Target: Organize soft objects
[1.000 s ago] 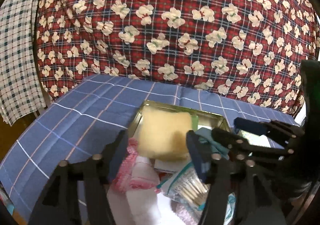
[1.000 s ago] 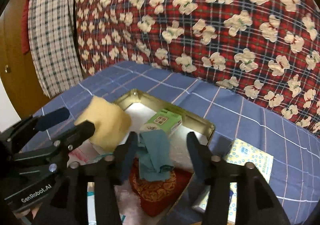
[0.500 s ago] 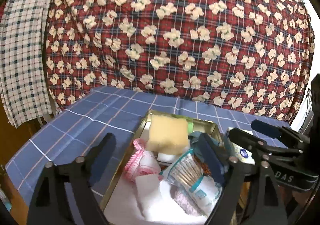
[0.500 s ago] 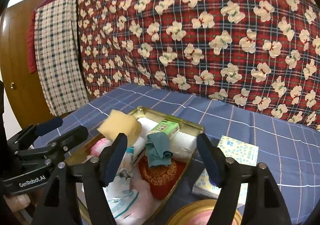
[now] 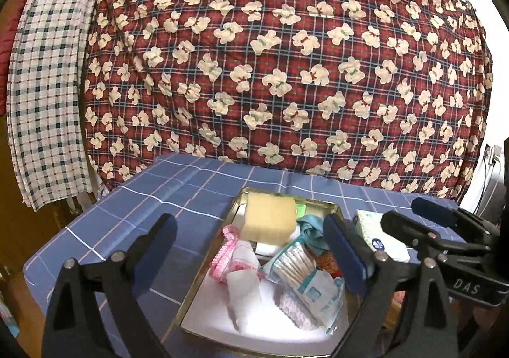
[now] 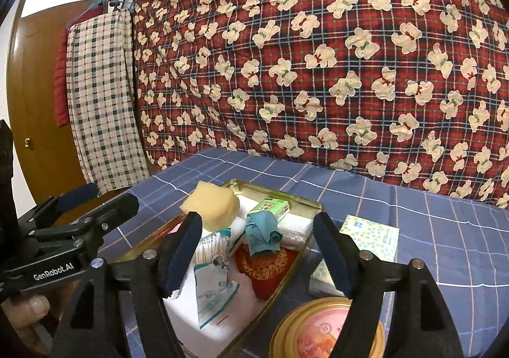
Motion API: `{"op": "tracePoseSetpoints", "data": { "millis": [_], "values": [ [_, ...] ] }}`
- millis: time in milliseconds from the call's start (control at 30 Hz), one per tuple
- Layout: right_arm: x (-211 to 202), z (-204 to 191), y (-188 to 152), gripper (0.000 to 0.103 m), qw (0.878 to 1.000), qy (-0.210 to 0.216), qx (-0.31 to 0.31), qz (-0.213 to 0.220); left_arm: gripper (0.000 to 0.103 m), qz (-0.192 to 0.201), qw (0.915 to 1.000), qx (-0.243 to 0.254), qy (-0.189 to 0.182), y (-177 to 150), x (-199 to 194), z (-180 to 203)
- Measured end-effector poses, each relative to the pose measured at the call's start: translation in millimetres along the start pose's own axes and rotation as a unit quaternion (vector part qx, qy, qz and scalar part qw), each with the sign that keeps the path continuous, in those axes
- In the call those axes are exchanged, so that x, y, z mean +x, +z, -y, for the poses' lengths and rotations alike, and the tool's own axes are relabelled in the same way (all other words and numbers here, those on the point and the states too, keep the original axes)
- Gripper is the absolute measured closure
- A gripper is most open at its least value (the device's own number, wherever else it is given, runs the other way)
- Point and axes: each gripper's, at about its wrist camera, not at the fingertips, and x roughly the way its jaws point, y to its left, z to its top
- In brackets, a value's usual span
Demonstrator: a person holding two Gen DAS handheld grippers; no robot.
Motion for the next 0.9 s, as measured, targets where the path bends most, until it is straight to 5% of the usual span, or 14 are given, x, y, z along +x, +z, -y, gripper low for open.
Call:
{"op": "tracePoseSetpoints", "data": {
  "millis": [900],
  "values": [
    [-15, 3, 0, 0.028, 1.0, 0.008, 0.009, 0.011, 0.005, -0.001, 1.0, 0.004, 0.005, -5, -8, 6]
  ]
}}
